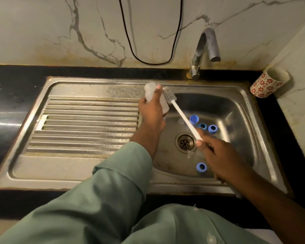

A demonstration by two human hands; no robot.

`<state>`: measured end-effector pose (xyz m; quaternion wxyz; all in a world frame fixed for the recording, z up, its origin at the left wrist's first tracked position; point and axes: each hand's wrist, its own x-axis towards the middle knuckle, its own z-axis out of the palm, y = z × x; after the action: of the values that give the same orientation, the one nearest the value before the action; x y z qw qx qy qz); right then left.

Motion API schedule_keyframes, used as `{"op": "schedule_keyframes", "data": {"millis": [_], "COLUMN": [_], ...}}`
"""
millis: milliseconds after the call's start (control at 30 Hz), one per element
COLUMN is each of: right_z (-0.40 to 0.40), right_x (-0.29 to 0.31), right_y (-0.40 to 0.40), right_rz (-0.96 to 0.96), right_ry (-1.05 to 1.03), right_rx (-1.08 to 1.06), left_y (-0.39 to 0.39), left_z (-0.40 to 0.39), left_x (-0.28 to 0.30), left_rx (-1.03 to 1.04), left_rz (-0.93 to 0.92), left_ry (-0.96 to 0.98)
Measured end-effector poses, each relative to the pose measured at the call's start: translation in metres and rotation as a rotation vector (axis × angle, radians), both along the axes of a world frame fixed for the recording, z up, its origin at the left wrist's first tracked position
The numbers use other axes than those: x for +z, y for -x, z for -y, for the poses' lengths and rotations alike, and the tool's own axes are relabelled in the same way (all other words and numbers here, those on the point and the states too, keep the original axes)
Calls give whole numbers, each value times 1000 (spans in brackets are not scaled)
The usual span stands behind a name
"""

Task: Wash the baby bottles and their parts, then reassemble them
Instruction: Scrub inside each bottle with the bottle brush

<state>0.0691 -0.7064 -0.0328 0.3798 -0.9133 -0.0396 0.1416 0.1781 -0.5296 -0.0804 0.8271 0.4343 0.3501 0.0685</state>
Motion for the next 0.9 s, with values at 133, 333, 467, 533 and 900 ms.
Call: {"op": "schedule_keyframes", "data": {"millis": [133, 333, 467, 533, 900], "right_z": [-5, -9, -19, -19, -10], "right_x": [5, 5, -1, -1, 2], "right_y": [4, 13, -7, -6, 5], "right_rz": [22, 51, 6, 27, -12], "right_ry": [-27, 1, -21, 12, -24], "right_rx": [57, 107, 56, 98, 102], "left_y": [-5, -4, 8, 6, 5], "left_z": [-8, -18, 1, -4, -12], "left_x": [3, 2, -1, 2, 5], "left_rx": [-18, 54, -50, 16, 172], "left_rz": [8, 25, 14, 21, 9], "left_ry": [27, 141, 37, 61, 213]}}
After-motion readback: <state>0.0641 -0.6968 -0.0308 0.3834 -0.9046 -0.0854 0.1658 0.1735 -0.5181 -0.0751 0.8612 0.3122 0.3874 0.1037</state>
